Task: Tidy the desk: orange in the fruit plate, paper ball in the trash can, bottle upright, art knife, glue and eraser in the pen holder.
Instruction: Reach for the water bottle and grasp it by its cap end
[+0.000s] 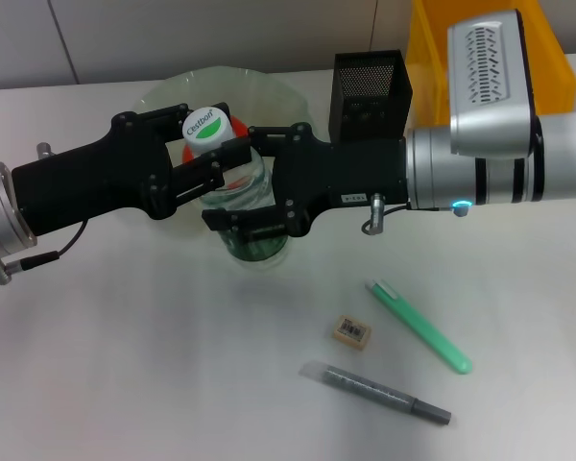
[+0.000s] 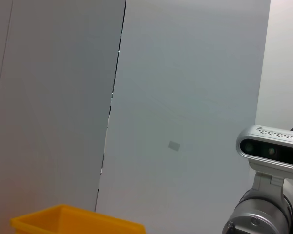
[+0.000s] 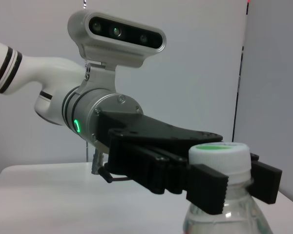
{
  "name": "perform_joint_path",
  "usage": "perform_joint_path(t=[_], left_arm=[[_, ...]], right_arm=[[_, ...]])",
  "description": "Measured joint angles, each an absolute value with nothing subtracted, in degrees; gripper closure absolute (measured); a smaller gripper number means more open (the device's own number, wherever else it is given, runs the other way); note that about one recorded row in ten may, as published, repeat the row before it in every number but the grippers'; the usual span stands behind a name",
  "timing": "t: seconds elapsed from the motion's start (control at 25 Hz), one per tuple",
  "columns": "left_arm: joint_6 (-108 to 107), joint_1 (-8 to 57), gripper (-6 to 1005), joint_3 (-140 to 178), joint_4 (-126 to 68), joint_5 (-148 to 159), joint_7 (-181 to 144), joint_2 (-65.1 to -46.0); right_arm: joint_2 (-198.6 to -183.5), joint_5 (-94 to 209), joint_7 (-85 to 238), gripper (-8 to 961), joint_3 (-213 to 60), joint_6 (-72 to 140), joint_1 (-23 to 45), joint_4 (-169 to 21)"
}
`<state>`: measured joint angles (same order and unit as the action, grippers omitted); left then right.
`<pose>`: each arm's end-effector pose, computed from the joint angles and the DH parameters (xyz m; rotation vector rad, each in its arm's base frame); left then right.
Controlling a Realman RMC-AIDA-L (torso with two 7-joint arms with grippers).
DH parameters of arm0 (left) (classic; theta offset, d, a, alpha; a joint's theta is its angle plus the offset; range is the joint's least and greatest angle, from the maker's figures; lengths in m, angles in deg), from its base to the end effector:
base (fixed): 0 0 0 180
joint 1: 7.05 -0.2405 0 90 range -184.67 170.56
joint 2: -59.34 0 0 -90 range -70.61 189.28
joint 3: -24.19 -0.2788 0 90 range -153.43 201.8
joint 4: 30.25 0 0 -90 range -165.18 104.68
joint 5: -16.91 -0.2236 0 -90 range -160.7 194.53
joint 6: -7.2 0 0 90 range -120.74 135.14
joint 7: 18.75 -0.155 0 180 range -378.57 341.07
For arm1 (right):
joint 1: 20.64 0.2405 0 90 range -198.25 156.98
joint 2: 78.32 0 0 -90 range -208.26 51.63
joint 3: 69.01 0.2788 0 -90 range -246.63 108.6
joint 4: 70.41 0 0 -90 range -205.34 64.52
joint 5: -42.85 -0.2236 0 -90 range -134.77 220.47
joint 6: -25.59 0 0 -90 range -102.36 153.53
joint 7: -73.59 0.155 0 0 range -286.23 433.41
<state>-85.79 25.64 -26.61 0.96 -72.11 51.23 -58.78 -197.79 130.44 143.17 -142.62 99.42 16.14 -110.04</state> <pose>-0.2232 0.3644 -0.0194 -2.6531 -0.3499 -1.1554 0.1725 0.3909 -0.0770 -2.8209 0.0626 0.7574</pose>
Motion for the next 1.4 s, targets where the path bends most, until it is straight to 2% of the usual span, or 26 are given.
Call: perform_joint_path(t=[1.4], left_arm=[[-85.44,25.89,548,-26.61,0.95,-72.33,51.68,-58.79]], right_arm=[[-197.84,130.12,142.66,183,-142.69,99.88,15.76,-111.55]])
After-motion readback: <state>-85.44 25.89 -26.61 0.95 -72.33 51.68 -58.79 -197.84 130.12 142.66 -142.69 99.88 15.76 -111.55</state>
